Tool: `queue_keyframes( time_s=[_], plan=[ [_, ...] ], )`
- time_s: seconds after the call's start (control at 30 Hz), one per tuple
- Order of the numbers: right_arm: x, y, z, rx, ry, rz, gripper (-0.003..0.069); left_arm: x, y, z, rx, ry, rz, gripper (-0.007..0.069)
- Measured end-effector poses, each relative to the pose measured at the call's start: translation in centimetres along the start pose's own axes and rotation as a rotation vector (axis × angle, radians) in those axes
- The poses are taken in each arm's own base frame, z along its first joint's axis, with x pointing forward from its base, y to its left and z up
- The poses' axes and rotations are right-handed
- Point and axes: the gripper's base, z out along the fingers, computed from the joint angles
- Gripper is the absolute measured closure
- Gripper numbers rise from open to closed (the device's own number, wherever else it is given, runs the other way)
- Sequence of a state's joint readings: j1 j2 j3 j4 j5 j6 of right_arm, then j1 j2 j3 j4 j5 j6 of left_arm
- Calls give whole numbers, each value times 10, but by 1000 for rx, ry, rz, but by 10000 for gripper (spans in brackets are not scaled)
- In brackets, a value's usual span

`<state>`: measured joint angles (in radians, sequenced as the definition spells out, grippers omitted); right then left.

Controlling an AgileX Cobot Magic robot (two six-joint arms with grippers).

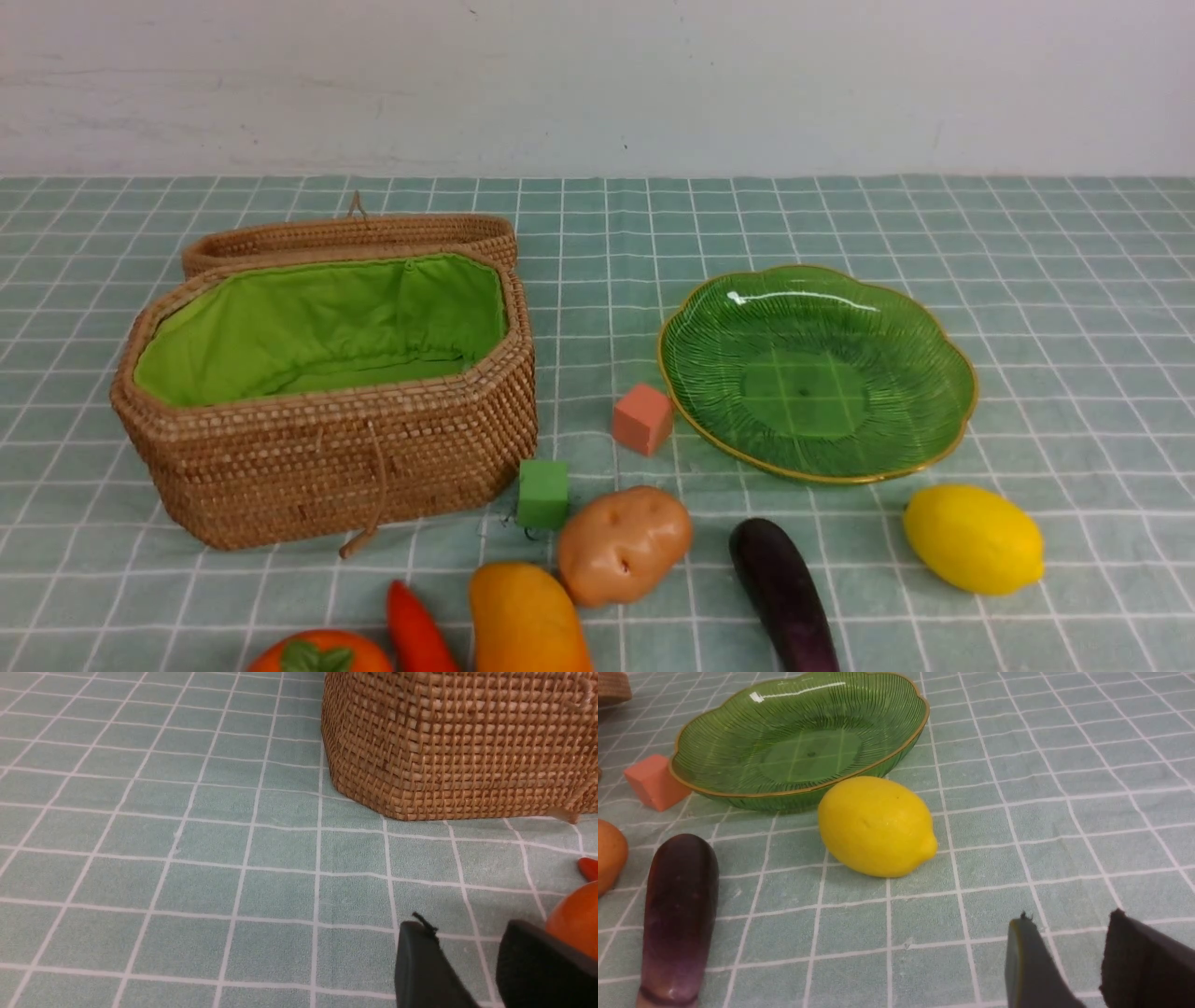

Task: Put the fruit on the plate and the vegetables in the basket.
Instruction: Grab a tomato with your left arm and place it on the plate on the right.

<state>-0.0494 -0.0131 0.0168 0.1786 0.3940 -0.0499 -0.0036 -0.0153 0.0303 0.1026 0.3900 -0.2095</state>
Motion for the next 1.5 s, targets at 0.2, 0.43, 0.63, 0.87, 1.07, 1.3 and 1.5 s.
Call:
queue_keyframes(
  time_s=[0.2,0.43,0.63,0.87,1.07,1.3,1.5],
  plan=[
    [0,0,0,0,0,0,417,0,0,0,0,0,0,386],
    [0,0,0,0,0,0,417,0,0,0,-2,0,6,386],
    [0,0,0,0,0,0,417,-6,2,0,-29,-63,134,386],
    [0,0,0,0,0,0,417,-28,-5,-5,38,-323,125,386],
    [0,0,0,0,0,0,417,-59,-14,-22,216,-665,-156,386],
    [0,0,0,0,0,0,417,-135,-18,-73,282,-843,-276,386],
    [0,0,0,0,0,0,417,-202,-22,-67,140,-409,-365,386]
  ],
)
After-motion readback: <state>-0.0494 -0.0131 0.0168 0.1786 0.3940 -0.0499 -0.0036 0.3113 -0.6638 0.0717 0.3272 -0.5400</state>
